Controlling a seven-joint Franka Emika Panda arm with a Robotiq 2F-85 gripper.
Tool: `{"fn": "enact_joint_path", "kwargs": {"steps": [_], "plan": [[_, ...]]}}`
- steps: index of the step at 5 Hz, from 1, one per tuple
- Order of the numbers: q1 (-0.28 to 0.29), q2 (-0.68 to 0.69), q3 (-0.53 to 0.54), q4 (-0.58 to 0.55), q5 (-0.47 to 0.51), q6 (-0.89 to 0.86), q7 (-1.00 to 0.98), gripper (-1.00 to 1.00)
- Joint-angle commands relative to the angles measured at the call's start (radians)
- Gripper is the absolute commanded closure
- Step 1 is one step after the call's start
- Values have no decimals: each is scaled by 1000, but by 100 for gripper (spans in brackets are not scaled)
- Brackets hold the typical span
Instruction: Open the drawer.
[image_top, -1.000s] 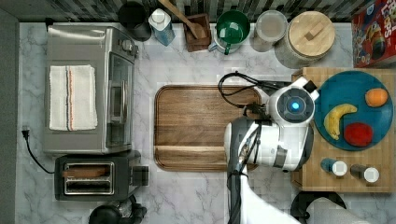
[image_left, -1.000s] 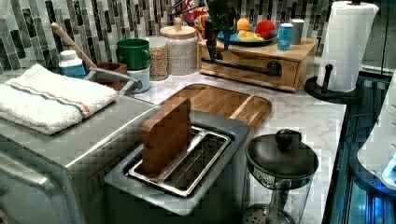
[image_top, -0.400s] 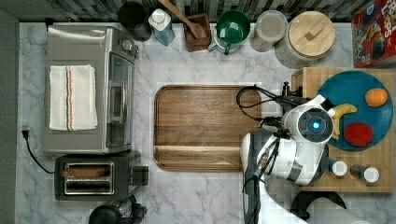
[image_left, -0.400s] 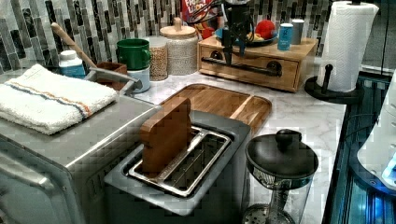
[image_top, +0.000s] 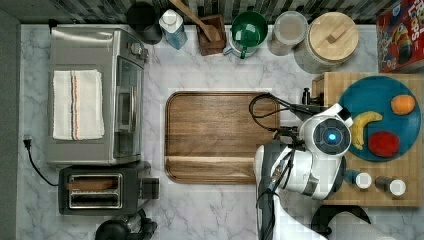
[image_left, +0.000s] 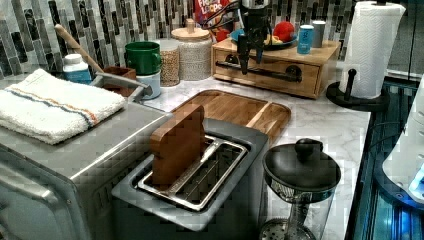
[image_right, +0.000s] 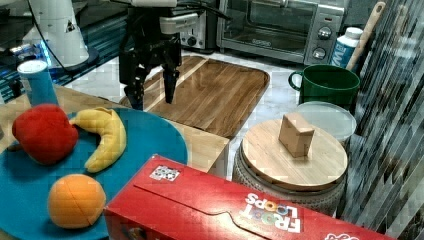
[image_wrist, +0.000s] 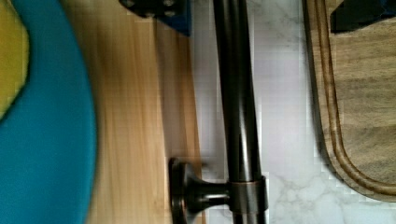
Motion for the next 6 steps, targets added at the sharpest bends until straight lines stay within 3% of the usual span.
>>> {"fn": "enact_joint_path", "kwargs": {"steps": [1,3,4,6], "plan": [[10,89,29,8,6,167,4,-100],[10,107,38,1,15,185,16,-100],[32,73,46,0,20,109,47,-100],[52,48,120,-42,130,118,-27,-100]]}}
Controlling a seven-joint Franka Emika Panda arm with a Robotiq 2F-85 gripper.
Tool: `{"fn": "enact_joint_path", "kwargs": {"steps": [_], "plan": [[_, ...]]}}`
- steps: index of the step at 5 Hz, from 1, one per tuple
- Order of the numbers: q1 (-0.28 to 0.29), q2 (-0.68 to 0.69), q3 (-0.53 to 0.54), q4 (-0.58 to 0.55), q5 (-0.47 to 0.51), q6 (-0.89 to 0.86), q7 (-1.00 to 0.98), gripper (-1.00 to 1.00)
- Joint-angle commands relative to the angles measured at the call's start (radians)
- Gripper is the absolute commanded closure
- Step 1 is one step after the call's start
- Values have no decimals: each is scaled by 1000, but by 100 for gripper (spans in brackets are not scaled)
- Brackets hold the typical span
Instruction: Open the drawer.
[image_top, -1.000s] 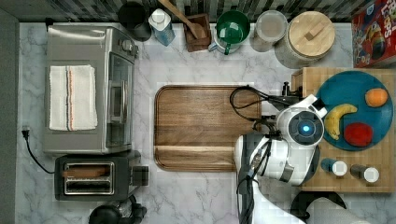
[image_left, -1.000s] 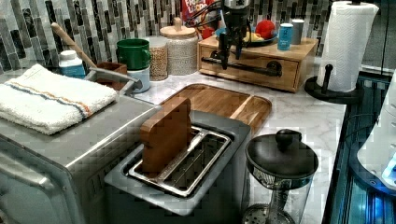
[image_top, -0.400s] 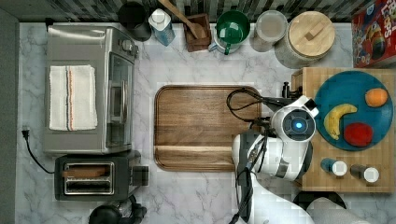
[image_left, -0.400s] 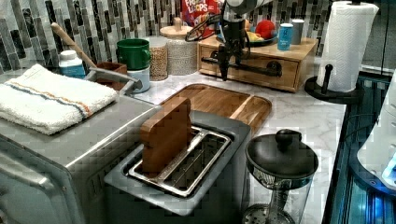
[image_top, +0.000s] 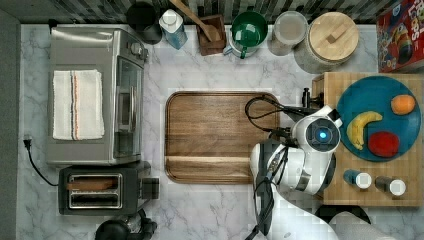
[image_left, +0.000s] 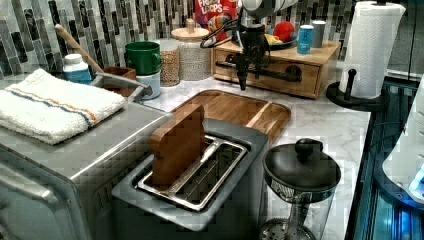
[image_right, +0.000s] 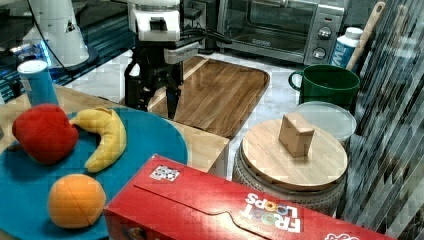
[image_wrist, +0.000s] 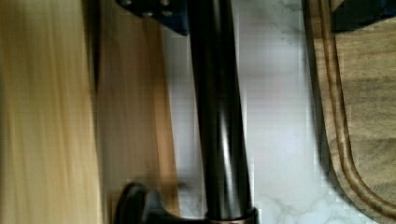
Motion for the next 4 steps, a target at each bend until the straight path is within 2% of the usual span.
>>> {"fn": "enact_joint_path", "kwargs": {"steps": [1,3,4], "plan": [[96,-48,150,-56,122,54,-9,-100],[179,-34,201,-62,123,27,69,-100],[184,-49,228,-44,137,-52,47,-100]]}}
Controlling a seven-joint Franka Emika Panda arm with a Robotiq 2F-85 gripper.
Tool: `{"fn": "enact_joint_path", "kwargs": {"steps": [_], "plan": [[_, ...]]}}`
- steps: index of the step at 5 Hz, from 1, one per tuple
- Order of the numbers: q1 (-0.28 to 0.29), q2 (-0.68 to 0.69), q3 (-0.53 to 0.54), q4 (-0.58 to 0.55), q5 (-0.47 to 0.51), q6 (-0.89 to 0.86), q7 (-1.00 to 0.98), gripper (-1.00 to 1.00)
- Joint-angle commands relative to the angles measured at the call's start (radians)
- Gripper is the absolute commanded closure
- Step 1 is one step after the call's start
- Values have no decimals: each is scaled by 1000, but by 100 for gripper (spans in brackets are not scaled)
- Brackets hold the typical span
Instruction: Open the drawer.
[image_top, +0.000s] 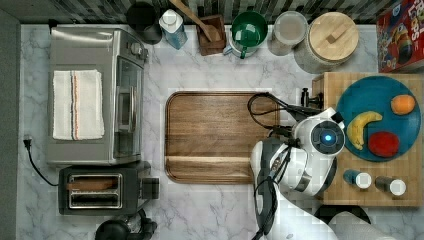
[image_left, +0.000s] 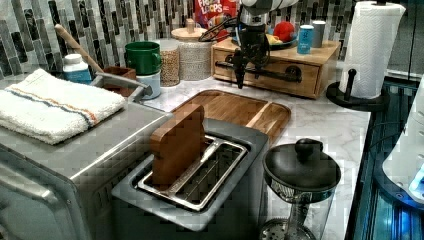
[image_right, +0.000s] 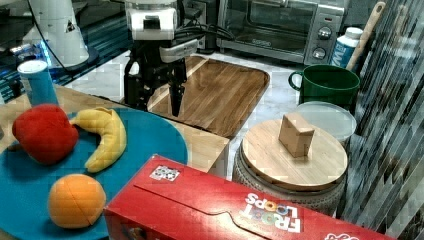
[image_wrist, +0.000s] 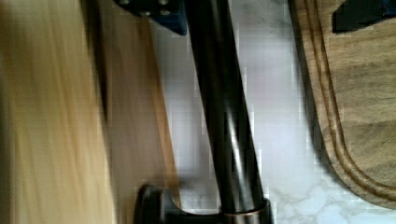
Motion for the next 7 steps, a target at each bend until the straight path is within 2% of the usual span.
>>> {"fn": "enact_joint_path", "kwargs": {"steps": [1,4,7], "plan": [[186,-58,240,-21,67,-131,63,-100],[186,-27,268,-16,92,-131,180,-100],[172,-27,279,-15,105,-129,196,-100]]}}
